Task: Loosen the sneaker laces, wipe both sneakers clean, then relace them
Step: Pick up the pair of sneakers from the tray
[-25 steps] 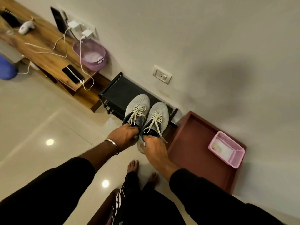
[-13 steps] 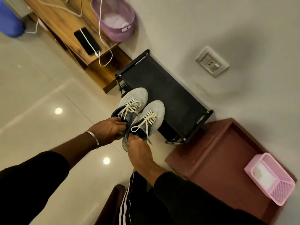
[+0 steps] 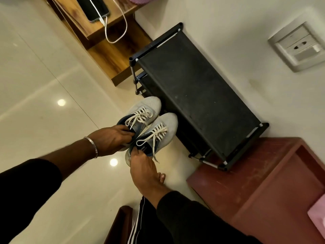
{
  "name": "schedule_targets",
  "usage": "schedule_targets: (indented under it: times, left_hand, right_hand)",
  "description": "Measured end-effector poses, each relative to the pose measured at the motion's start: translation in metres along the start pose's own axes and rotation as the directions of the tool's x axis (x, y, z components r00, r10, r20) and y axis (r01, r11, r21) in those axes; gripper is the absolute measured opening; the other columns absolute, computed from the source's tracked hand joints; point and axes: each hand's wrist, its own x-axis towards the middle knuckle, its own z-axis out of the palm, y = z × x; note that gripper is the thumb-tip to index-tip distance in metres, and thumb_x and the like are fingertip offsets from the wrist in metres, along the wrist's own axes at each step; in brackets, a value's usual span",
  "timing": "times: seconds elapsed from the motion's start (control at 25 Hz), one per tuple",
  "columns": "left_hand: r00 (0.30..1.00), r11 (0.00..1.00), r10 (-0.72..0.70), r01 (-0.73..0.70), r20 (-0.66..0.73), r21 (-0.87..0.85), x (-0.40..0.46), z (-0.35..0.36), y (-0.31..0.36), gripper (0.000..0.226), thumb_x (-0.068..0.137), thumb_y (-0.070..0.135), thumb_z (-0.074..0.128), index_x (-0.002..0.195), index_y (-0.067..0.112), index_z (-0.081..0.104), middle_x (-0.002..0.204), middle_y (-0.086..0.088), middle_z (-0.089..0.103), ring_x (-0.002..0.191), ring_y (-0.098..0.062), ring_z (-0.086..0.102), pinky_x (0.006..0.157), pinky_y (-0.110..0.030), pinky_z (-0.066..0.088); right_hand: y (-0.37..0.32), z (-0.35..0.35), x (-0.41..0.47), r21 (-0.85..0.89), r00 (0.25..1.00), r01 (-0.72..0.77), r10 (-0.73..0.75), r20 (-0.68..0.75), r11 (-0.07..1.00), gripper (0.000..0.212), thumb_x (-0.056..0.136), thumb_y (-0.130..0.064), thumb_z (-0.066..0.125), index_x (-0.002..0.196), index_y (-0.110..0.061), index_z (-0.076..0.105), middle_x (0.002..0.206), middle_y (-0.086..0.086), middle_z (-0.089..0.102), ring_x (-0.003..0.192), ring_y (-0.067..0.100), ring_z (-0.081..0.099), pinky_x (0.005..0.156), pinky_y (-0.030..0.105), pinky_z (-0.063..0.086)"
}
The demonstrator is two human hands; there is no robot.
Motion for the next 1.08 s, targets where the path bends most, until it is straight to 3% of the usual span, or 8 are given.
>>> schedule_targets:
  times: [0.2,0.48,0.6,0.72,0.8,0.92,1.08]
  left_hand:
    - [1.0,1.0,0.001,-0.001,0.006,-0.021,0.052,0.028,-0.021,0.006,0.083,0.02,0.074,0.086,0.017,0.068,0.107,0.001,0.073,0.105,-0.025,0.064,0.084,-0.027,0.054]
    - [1.0,0.999,0.007,-0.006,0.018,-0.044,0.14,0.052,-0.032,0.005,0.087,0.018,0.067,0.091,0.017,0.067,0.107,-0.001,0.071,0.11,-0.026,0.06,0.096,-0.031,0.048]
    - [1.0,0.999,0.017,-0.017,-0.004,-0.028,0.172,0.056,-0.032,0.006,0.082,0.015,0.071,0.085,0.017,0.068,0.097,-0.001,0.072,0.098,-0.026,0.064,0.089,-0.03,0.051]
    - [0.999,0.999,0.032,-0.032,-0.008,-0.009,0.198,0.059,-0.037,0.01,0.077,0.011,0.075,0.082,0.018,0.07,0.088,0.001,0.072,0.086,-0.025,0.066,0.081,-0.028,0.053]
    - [1.0,0.999,0.012,-0.012,-0.008,-0.03,0.207,0.06,-0.04,0.012,0.076,0.012,0.077,0.085,0.019,0.072,0.09,0.0,0.073,0.089,-0.026,0.066,0.076,-0.03,0.055]
    - [1.0,0.998,0.0,0.0,0.007,-0.066,0.21,0.062,-0.042,0.012,0.077,0.013,0.078,0.087,0.018,0.073,0.093,-0.001,0.073,0.092,-0.027,0.065,0.073,-0.033,0.057]
    - [0.994,0.994,-0.083,0.088,0.073,-0.067,0.217,0.059,-0.041,0.021,0.087,0.019,0.068,0.107,0.012,0.069,0.108,-0.011,0.07,0.097,-0.032,0.065,0.081,-0.038,0.056]
  right_hand:
    - [0.046,0.016,0.037,0.054,0.994,-0.078,0.082,-0.068,0.995,0.03,0.096,-0.005,0.054,0.127,-0.005,0.052,0.115,0.016,0.067,0.1,0.028,0.069,0.084,0.034,0.058]
    - [0.122,0.018,0.073,-0.038,0.984,-0.142,0.136,-0.114,0.989,0.031,0.092,-0.007,0.062,0.123,-0.006,0.056,0.106,0.013,0.069,0.093,0.026,0.071,0.078,0.035,0.06]
    - [0.152,0.013,0.087,-0.09,0.974,-0.195,0.181,-0.138,0.977,0.031,0.086,-0.005,0.07,0.115,-0.005,0.062,0.095,0.014,0.072,0.083,0.027,0.072,0.07,0.037,0.061]
    - [0.174,0.007,0.096,-0.245,0.972,-0.19,0.147,-0.183,0.951,0.027,0.083,-0.014,0.075,0.108,-0.009,0.068,0.087,0.008,0.072,0.073,0.018,0.071,0.065,0.027,0.059]
    - [0.185,0.007,0.1,-0.402,0.983,-0.14,0.079,-0.164,0.905,0.028,0.091,-0.023,0.065,0.116,-0.013,0.064,0.095,0.004,0.072,0.084,0.014,0.069,0.076,0.023,0.055]
    - [0.195,0.011,0.105,-0.497,0.977,-0.14,0.037,-0.211,0.856,0.029,0.094,-0.032,0.062,0.118,-0.016,0.063,0.096,0.002,0.071,0.085,0.013,0.068,0.081,0.022,0.052]
    - [0.201,0.023,0.11,-0.477,0.966,-0.168,0.048,-0.253,0.863,0.022,0.095,-0.028,0.062,0.112,-0.014,0.063,0.089,0.003,0.068,0.079,0.014,0.065,0.078,0.023,0.051]
